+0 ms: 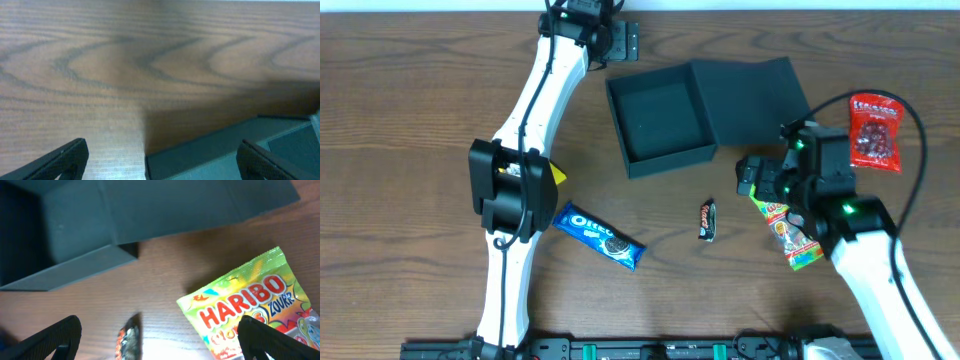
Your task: Pack container
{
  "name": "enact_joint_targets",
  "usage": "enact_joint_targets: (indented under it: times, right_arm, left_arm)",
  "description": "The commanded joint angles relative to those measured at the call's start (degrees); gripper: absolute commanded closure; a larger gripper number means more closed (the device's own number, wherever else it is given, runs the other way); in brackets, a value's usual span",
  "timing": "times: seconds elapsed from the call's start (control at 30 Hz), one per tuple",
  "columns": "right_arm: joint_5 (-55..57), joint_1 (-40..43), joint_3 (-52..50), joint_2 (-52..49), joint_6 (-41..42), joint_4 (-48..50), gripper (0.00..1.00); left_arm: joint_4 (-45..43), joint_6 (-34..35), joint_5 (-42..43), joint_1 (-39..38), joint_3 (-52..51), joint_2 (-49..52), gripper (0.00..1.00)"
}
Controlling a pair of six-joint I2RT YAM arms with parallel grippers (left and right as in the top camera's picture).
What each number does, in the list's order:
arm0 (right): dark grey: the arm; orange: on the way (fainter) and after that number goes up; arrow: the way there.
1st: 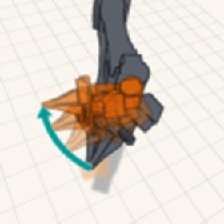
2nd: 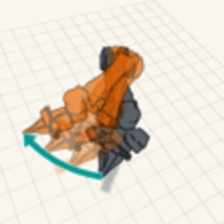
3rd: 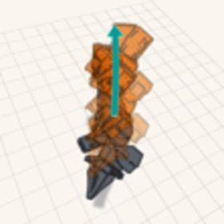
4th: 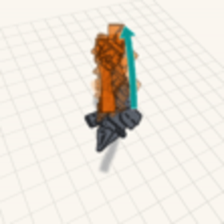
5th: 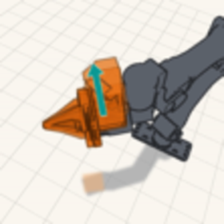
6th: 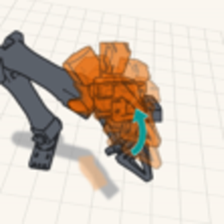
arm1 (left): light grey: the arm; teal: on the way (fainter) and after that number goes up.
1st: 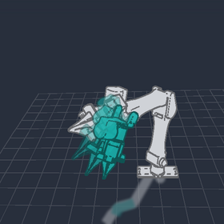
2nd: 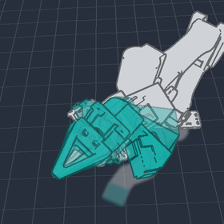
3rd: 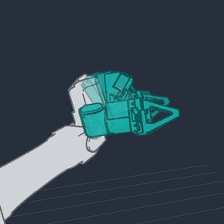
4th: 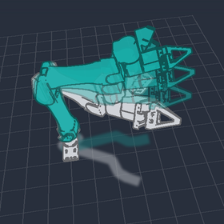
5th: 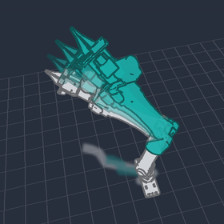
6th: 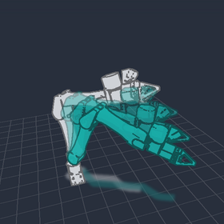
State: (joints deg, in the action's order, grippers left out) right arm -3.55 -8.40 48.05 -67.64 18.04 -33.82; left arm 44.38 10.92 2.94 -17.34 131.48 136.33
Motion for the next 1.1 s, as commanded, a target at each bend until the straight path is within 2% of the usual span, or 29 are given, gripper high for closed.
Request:
enact_joint_targets:
  times: [0.0,0.27,0.6,1.07]
  right_arm:
    - [2.5,0.5,1.0,-4.6,0.8,1.8,0.01]
    - [4.0,0.5,1.0,-12.8,0.8,6.7,0.01]
    - [12.7,0.5,1.0,-16.5,0.8,10.9,0.01]
    - [13.2,0.5,1.0,-24.2,0.8,15.7,0.01]
  left_arm:
    - [-1.9,0.9,-2.8,0.6,1.8,2.0,0.05]
    - [-5.8,0.9,-4.7,1.4,1.8,5.8,0.04]
    - [-2.3,-2.3,-6.6,1.4,1.7,7.0,0.05]
    - [1.6,-3.7,-8.9,1.4,1.7,7.0,0.05]
